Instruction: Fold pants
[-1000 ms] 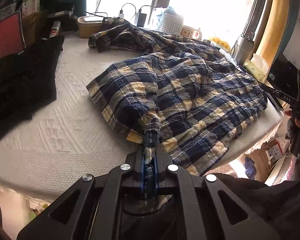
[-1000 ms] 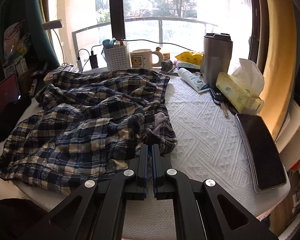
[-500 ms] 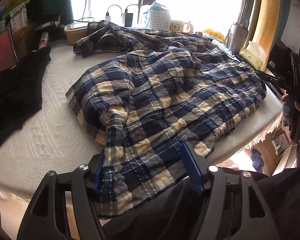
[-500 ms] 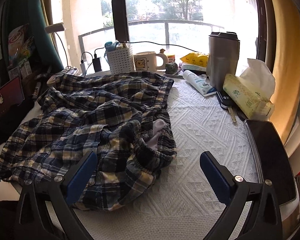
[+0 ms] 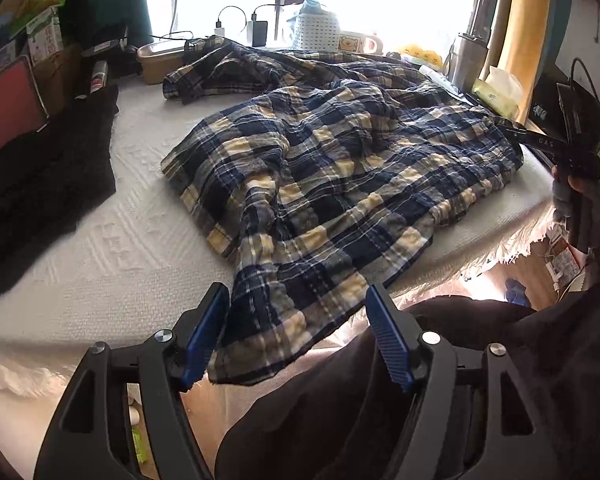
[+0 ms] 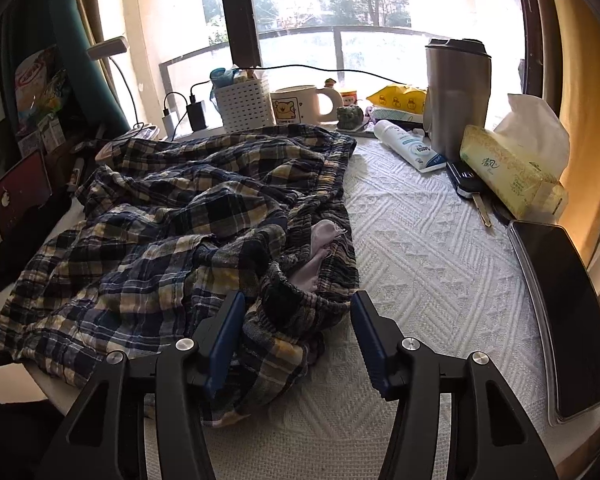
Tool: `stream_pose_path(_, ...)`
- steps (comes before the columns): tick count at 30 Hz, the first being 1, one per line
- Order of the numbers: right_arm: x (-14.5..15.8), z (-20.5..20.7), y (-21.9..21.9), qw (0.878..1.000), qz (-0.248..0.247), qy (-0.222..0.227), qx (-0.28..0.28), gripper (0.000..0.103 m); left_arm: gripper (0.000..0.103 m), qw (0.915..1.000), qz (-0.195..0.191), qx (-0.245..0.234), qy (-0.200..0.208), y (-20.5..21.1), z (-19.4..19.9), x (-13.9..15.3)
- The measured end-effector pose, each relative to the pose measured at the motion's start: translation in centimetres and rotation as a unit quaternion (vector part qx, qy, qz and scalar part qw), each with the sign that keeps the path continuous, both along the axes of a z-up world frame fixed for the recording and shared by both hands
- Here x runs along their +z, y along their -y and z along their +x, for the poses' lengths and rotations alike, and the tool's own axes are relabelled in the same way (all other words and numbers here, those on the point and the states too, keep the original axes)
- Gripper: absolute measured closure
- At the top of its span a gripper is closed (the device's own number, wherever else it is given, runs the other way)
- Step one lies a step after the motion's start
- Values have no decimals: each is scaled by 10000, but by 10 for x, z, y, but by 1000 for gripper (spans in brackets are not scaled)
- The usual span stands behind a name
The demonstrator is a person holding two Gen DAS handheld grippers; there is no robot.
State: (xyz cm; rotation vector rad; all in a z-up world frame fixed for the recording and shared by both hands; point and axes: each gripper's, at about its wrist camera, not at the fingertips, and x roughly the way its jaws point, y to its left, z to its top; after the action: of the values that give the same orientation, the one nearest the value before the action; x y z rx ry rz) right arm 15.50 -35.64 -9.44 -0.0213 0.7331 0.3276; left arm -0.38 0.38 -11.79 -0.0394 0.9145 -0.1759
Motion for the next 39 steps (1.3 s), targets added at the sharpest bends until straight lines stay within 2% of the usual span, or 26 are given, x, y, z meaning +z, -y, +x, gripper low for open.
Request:
stream_pose_path(4, 1, -3, -2, 10000, -28, -2, -60, 46, 32, 9998, -26, 201, -89, -11, -12, 1)
stream_pose_path(7, 2, -7, -4, 10000, -27, 4, -87, 46, 32, 9987, -210, 446, -96, -23, -21, 3)
stream_pose_path(12, 3, -12, -14, 10000, -62, 14, -39, 46, 32, 9935, -847, 718, -260, -36, -27, -8)
stream_pose_path(15, 6, -15, -21, 9999, -148, 65, 30, 46, 32, 9844, -1499, 840, -366, -42, -26, -16)
stream_pose_path(17, 8, -18, -23, 9998, -189, 96, 63, 46, 32, 9807, -1772, 778, -294, -40, -22, -13)
stream_pose_path(22, 10, -24, -19, 9997, -191, 137, 24, 46, 33, 9837, -1713, 539, 91, -24, -13, 4)
stream_pose_path(26, 12, -29, -11, 9997, -151, 198, -39, 46, 48, 9838, -1668, 658, 14, -19, 4, 2)
stream_pose_path(27, 13, -30, -9, 9996, -142, 217, -51, 46, 60, 9833, -1685, 685, 3, -18, 8, 1)
stream_pose_path(28, 13, -30, -7, 9996, -136, 239, -61, 46, 69, 9839, -1645, 698, -36, -16, 10, 0)
stream_pose_path(29, 13, -30, -4, 9996, -119, 256, -53, 46, 85, 9848, -1589, 696, -100, -14, 13, -3)
stream_pose_path(31, 11, -27, 1, 9997, -63, 254, -34, 46, 92, 9860, -1519, 676, -135, -12, 15, -4)
stream_pose_path(32, 9, -25, 3, 9997, -30, 232, -30, 46, 99, 9866, -1503, 627, -105, -10, 15, -2)
stream_pose_path(35, 7, -21, 5, 9998, 84, 192, 70, 59, 100, 9906, -1265, 491, 184, -10, 13, 12)
stream_pose_path(39, 8, -15, 3, 9995, 157, 227, 165, 62, 100, 9886, -1225, 513, 709, -26, 7, 37)
